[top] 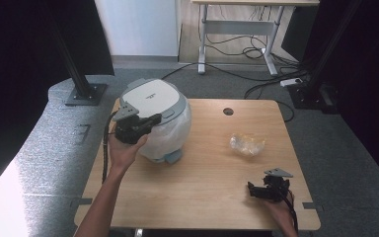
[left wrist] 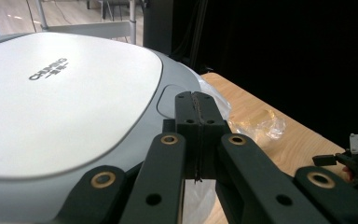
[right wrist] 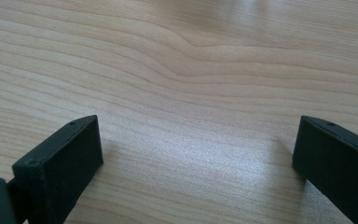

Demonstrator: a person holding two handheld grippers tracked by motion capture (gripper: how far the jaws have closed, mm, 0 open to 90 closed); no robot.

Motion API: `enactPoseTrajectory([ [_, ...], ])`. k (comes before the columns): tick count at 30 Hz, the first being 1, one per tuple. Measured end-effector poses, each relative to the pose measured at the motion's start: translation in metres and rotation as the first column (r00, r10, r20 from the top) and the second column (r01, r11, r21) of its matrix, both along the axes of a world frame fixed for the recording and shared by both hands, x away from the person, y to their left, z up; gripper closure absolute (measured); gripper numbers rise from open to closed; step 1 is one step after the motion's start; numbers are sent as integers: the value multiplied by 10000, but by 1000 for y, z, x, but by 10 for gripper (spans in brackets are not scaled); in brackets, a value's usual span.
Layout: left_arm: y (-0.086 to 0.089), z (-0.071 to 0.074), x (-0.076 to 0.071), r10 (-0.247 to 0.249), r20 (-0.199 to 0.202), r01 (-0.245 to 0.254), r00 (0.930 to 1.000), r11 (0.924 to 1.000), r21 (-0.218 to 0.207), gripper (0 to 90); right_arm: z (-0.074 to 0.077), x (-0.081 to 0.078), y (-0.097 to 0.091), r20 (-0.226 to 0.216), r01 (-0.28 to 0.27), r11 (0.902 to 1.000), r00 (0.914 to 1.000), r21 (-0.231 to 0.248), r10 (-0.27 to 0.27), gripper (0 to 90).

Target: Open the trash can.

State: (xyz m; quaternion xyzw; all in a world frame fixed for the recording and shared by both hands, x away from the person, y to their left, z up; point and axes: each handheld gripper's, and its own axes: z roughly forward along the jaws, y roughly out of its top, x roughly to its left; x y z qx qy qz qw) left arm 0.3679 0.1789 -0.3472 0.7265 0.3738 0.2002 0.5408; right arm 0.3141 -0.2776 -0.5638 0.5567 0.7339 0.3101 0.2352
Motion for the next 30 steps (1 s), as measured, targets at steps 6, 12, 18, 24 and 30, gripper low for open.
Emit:
enactPoseTrajectory([
  [6, -6, 3, 8, 51, -72, -50, 10000, 10000, 83, 899, 0, 0, 0, -1, 2, 10000, 10000, 4, -2, 7],
  [12, -12, 4, 17, 74, -134, -70, 9999, 9995, 316, 899, 0, 0, 0, 0, 0, 10000, 10000, 1, 0, 7],
  [18, -16, 4, 25, 148, -305, -134, 9994, 9989, 444, 898, 0, 0, 0, -2, 1, 10000, 10000, 3, -1, 7],
  [24, -20, 3, 29, 143, -401, -124, 9991, 9988, 478, 898, 0, 0, 0, -4, 2, 10000, 10000, 5, -2, 7],
  [30, -22, 1, 32, 99, -524, -78, 9986, 9992, 401, 899, 0, 0, 0, -2, -2, 10000, 10000, 1, 2, 7],
])
